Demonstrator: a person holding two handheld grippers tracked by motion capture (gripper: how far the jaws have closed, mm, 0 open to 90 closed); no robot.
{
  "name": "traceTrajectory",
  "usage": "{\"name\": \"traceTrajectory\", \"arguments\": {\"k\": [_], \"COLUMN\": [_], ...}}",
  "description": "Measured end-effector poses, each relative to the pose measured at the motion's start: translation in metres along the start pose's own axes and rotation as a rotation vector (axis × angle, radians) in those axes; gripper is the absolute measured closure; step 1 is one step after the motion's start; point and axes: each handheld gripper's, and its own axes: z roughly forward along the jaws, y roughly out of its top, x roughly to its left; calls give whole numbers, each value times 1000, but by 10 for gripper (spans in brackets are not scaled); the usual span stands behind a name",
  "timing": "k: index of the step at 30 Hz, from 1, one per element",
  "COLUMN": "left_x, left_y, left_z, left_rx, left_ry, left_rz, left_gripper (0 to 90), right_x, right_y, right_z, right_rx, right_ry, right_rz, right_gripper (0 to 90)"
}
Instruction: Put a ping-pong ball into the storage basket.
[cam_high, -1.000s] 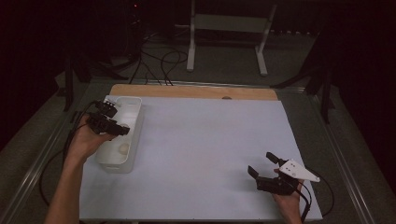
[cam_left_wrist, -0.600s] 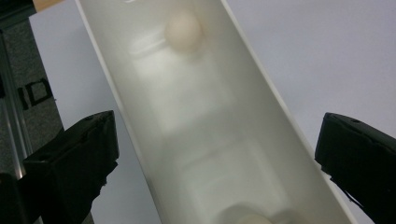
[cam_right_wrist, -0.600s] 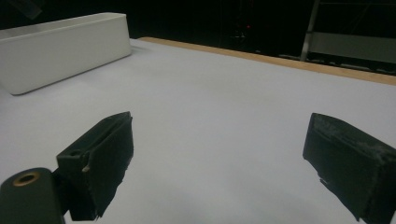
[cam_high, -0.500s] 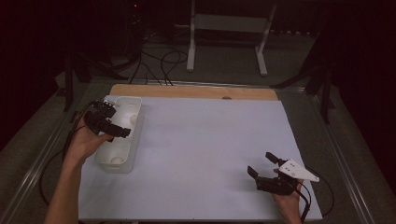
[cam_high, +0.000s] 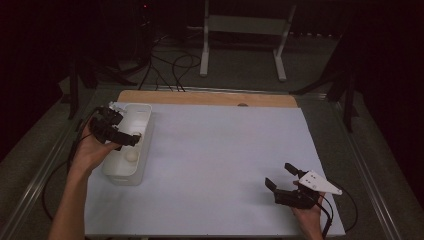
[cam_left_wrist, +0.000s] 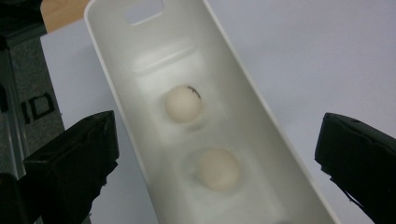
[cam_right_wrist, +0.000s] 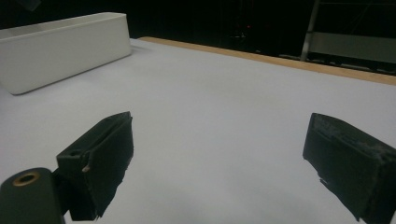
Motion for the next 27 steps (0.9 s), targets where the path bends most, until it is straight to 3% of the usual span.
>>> {"name": "traceTrajectory", "arguments": {"k": [9, 14, 27], "left_x": [-3, -7, -11], "left_y": [1, 0, -2], "left_z": [-4, -9, -15], "left_rx": [-40, -89, -166], "left_ry": [-3, -9, -29], "left_rz": [10, 28, 27], "left_gripper": [4, 4, 4], "right_x": [-1, 0, 0], "right_y": [0, 0, 0], "right_z": [-1, 0, 0], "right_rx": [-2, -1, 0], "right_ry": [-1, 0, 0], "right_rz": [-1, -3, -3], "right_gripper": [84, 84, 84]}}
